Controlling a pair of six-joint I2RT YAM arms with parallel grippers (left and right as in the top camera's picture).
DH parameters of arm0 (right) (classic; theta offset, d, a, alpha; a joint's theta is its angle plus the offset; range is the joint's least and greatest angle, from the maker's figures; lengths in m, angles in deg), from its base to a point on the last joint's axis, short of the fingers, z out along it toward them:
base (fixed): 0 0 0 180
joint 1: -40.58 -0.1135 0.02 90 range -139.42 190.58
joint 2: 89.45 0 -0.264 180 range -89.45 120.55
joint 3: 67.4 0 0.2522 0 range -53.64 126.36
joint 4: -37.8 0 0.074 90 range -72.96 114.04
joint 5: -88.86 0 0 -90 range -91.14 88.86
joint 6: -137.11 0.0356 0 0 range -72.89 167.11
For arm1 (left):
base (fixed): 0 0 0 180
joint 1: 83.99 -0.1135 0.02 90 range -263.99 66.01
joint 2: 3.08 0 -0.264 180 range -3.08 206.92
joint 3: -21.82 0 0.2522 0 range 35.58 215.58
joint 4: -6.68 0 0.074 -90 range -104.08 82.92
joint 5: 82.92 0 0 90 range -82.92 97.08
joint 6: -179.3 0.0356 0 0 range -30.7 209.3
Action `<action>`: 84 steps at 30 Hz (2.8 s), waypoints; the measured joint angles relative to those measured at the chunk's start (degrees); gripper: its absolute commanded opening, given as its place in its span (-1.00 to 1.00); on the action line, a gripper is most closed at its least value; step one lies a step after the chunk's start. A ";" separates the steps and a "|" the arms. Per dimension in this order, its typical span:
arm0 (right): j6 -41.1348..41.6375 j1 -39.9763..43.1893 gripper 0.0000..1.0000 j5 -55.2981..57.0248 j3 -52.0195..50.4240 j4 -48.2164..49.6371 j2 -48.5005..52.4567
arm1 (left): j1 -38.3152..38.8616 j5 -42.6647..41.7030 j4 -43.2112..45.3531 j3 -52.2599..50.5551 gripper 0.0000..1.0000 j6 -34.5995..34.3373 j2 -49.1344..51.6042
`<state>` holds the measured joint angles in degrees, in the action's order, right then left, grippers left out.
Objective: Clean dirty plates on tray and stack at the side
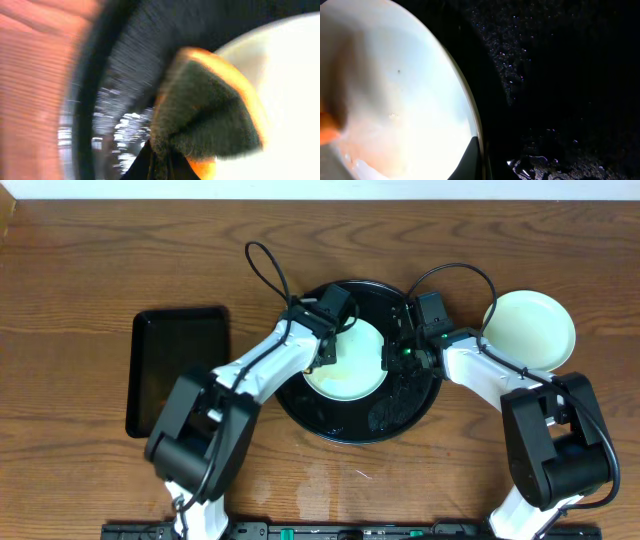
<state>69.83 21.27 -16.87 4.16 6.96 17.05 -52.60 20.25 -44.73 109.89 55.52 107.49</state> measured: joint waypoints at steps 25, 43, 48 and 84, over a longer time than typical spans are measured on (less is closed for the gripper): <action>-16.28 -4.46 -0.98 15.26 -0.26 -2.71 -23.50 | -31.47 -0.24 -26.29 -0.07 -0.85 0.81 -28.70; -8.44 -0.31 0.38 13.94 1.16 -12.94 -13.00 | -33.24 -1.27 -26.38 -0.83 -0.84 0.83 -28.70; -7.78 1.95 0.38 7.74 7.08 -18.88 -3.76 | -33.24 -1.27 -26.40 -0.83 -0.84 0.83 -28.70; -9.70 -3.37 -0.98 17.81 28.98 -32.13 14.56 | -33.24 -1.27 -26.40 -0.90 -0.84 1.27 -28.70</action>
<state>60.13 17.91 0.94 33.14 -25.17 31.60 -85.84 18.98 -71.13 108.99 56.79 78.79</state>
